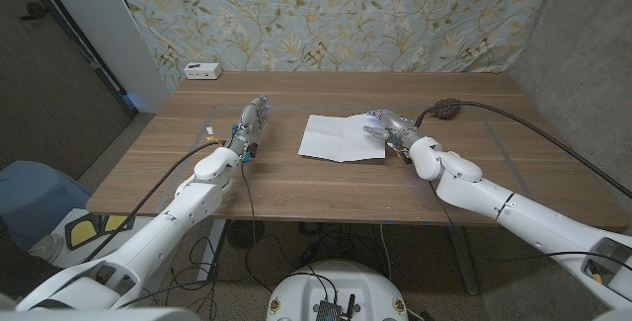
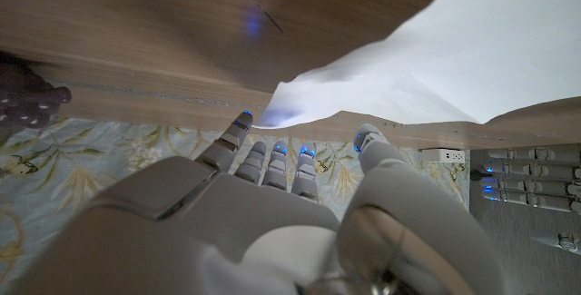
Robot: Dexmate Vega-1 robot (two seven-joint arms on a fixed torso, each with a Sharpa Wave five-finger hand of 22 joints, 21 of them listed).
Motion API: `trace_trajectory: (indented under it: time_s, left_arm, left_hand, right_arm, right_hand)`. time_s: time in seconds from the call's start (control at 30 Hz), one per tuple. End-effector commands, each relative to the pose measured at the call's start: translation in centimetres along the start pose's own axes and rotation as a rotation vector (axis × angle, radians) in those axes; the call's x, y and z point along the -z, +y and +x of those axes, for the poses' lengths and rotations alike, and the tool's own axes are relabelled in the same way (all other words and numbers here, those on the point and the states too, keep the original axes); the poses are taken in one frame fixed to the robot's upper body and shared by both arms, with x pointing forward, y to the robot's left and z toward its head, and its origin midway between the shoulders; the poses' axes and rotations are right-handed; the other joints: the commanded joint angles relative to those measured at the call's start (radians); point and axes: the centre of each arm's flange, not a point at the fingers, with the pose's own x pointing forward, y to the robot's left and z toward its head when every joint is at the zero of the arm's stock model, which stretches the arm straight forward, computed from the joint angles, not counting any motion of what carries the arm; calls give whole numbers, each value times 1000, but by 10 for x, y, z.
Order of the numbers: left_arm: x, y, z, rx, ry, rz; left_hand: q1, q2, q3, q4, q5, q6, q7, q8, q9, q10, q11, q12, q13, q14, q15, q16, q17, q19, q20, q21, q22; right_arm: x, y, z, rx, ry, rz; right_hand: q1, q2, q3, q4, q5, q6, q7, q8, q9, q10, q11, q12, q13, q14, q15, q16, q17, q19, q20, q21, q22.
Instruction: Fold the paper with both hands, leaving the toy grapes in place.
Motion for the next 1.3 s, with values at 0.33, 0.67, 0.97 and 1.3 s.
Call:
trace_trajectory:
  time_s: [0.33,0.67,0.97,1.3]
  left_arm:
    - [2,-4,4,27,21,0]
    - [3,-8,7,49,43,9]
    - [6,-21,16,120,69,-8]
    - [12,-40,26,218,89,-114]
  left_hand:
    - [-5,53,0,-7,8,-124,5,8,2,-134,26,6,5,-151,3,12,2,15,13,-2,5]
    - [5,38,-5,-22,3,-108,24,11,3,-101,64,16,6,-96,30,19,1,58,23,9,5]
    - [35,35,2,-53,-6,-98,44,12,4,-79,100,18,7,-34,50,22,0,106,44,20,4]
    - [70,42,15,-87,-24,-34,67,23,4,-3,143,31,6,55,66,24,0,180,52,36,6]
  right_arm:
    - [2,15,1,-33,38,-123]
    - [8,23,6,-70,43,-130]
    - [11,26,8,-83,40,-122]
    - [13,30,9,-93,40,-121]
  right_hand:
    - [70,-5,25,-49,-3,6,-13,-2,4,-6,-23,-2,2,-9,-32,-5,1,13,-18,5,3]
    - [91,-4,31,-60,-4,9,-14,-1,4,-4,-23,-1,2,-5,-36,-2,1,19,-19,6,3]
    - [101,-3,33,-64,-5,10,-14,-1,4,-3,-23,0,2,-2,-37,0,2,21,-21,6,3]
    - [109,-2,33,-64,-7,11,-14,-2,5,-2,-24,1,3,-1,-37,1,3,22,-22,5,4]
